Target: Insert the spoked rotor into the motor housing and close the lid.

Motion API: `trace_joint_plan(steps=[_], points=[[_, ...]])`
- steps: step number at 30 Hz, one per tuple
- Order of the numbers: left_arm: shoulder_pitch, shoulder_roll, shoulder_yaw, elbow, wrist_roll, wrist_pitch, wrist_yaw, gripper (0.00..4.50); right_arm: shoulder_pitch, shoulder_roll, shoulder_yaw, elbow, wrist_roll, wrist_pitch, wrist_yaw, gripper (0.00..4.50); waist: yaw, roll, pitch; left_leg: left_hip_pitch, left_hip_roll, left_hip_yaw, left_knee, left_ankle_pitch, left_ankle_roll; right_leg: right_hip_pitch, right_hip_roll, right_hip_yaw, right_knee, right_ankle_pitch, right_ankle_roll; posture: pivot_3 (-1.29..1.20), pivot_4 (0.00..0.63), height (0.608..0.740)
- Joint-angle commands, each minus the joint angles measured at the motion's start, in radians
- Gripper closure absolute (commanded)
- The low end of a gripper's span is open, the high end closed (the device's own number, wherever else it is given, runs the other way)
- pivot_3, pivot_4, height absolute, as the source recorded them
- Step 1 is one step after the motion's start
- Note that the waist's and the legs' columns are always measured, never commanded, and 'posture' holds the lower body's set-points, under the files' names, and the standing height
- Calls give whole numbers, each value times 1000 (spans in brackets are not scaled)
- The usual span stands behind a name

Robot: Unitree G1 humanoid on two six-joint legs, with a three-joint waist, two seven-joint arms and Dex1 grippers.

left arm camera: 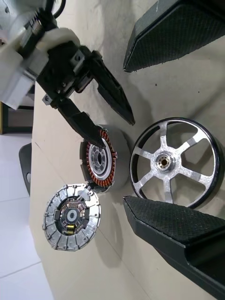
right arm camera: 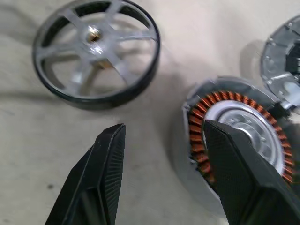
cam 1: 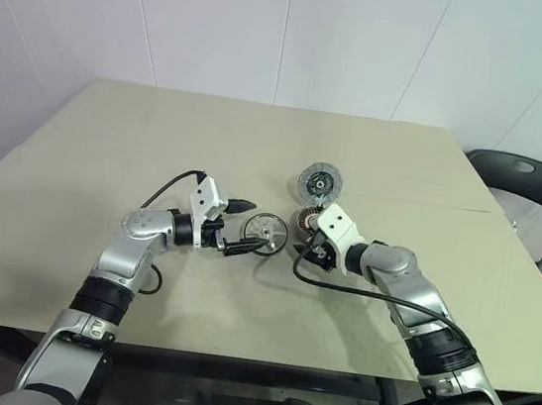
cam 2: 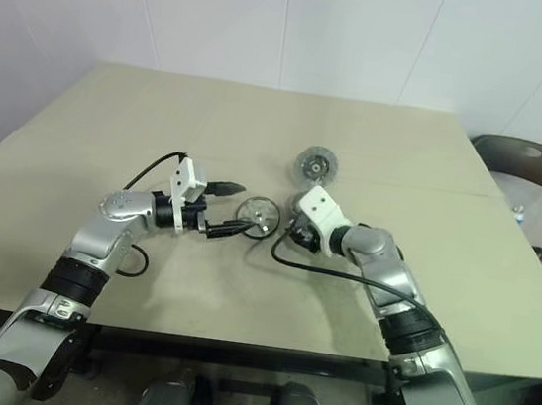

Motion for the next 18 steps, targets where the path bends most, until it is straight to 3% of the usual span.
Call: trace_joint_plan(steps=[1, 5, 9, 14, 18], points=[[-8, 1, 11, -42, -7, -12, 5, 0, -28, -9, -14, 6, -29, -21, -15, 1757, 0, 0, 0, 0, 0, 0, 0, 0, 0, 0, 0, 0, 0, 0, 0, 0, 0, 740], [-8, 0, 10, -41, -7, -13, 5, 0, -28, -10, -12, 34, -56, -18, -22, 1757, 0, 0, 0, 0, 0, 0, 0, 0, 0, 0, 0, 0, 0, 0, 0, 0, 0, 740], [-7, 0, 10, -43, -7, -14, 7, 0, -22, -7, -12, 43, -68, -23, -22, 2582, 0, 0, 0, 0, 0, 0, 0, 0, 0, 0, 0, 0, 0, 0, 0, 0, 0, 740], [-5, 0, 8, -48, -8, -12, 6, 0, -14, 3, -16, 36, -66, -23, -22, 4290, 2, 0, 0, 0, 0, 0, 0, 0, 0, 0, 0, 0, 0, 0, 0, 0, 0, 740], [-6, 2, 8, -49, -8, -11, 6, 0, -11, 12, -28, 26, -52, -24, -21, 4469, 0, 0, 0, 0, 0, 0, 0, 0, 0, 0, 0, 0, 0, 0, 0, 0, 0, 740]])
